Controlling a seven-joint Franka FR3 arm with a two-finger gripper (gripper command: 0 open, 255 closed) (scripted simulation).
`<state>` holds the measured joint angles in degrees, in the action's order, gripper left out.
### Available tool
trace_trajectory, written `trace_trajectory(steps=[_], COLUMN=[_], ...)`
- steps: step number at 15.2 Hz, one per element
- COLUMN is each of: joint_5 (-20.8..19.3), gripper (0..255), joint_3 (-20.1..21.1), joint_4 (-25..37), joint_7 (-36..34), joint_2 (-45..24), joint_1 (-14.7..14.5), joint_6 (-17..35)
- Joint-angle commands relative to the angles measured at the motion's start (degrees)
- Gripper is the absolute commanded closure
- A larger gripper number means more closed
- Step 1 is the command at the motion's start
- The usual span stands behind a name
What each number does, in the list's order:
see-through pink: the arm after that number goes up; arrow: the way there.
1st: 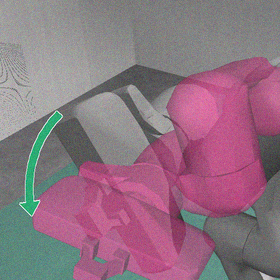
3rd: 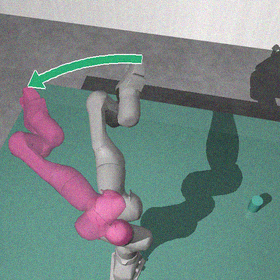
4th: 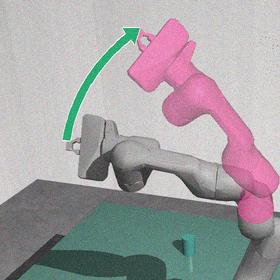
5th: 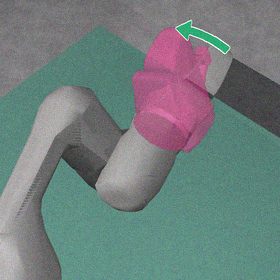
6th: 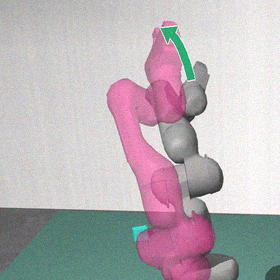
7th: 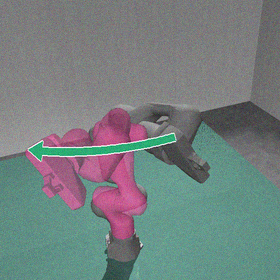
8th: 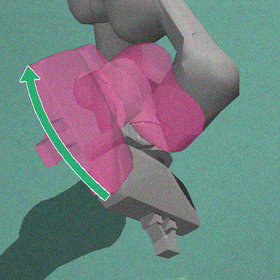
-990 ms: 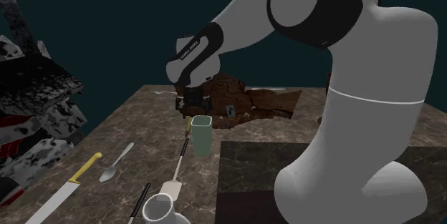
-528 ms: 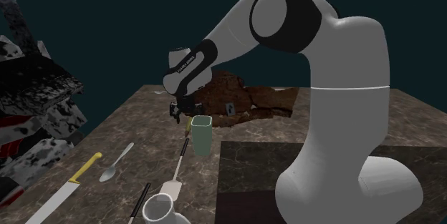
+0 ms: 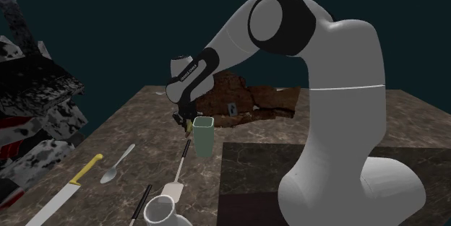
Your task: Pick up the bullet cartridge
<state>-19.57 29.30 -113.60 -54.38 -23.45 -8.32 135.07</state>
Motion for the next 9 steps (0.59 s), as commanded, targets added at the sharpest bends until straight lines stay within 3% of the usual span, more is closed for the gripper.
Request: trace_trajectory(steps=[1,9], joint_5=[-0.06,0.32], gripper=[255,255], joint_3=[-0.11,0.11], joint_4=[-0.11,0.05], joint_7=[-0.03,0.28], joint_2=[-0.1,0.35], joint_1=[0.03,0.22], joint_6=[-0.02,-0.57])
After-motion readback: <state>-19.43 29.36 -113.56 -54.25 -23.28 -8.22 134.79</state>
